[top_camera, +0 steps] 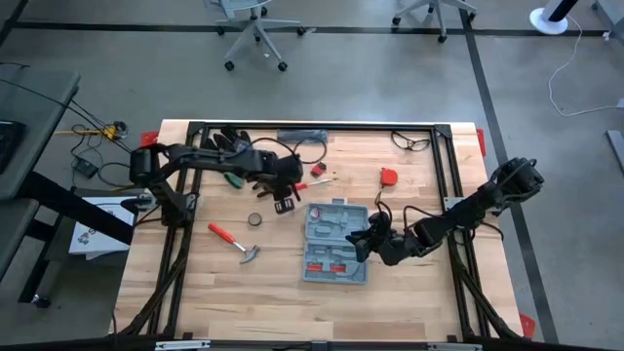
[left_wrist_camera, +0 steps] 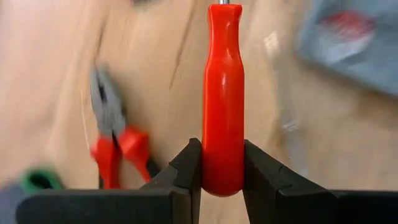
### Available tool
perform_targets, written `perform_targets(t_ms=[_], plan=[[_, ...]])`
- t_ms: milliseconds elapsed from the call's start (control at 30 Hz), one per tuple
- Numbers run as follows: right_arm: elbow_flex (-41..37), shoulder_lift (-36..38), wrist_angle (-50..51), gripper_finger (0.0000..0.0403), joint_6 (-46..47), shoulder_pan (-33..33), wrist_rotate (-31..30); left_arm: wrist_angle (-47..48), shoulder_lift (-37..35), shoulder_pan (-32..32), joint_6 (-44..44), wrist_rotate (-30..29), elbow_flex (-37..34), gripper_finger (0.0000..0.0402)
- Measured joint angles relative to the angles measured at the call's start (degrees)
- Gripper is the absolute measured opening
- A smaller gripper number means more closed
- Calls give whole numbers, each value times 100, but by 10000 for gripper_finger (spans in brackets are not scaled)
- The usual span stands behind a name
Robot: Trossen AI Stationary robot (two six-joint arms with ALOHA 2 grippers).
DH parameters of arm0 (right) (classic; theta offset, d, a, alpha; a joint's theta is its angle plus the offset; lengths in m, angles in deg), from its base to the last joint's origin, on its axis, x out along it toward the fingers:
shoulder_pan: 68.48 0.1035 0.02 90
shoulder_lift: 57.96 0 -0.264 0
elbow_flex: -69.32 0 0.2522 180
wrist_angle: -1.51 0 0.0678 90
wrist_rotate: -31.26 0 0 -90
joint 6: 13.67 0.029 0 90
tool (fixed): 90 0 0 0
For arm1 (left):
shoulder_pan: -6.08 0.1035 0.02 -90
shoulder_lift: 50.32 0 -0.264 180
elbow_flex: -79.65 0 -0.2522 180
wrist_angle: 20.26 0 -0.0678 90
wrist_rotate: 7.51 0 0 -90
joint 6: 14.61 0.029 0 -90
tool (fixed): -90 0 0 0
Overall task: Prefit tool cases
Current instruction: Remove the nut driver from the gray prefit tool case
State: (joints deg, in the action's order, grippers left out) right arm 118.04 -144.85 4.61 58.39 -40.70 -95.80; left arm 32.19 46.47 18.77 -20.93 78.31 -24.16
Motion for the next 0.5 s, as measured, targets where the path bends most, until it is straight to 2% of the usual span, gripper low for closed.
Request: perform_targets(t_ms=[267, 500], plan=[[0, 0, -15, 123, 8, 1, 46, -813, 2, 198, -604, 427, -1025, 68], [0, 0, -13, 123, 5, 1, 46, -939, -10, 194, -1022, 418, -1207, 68]])
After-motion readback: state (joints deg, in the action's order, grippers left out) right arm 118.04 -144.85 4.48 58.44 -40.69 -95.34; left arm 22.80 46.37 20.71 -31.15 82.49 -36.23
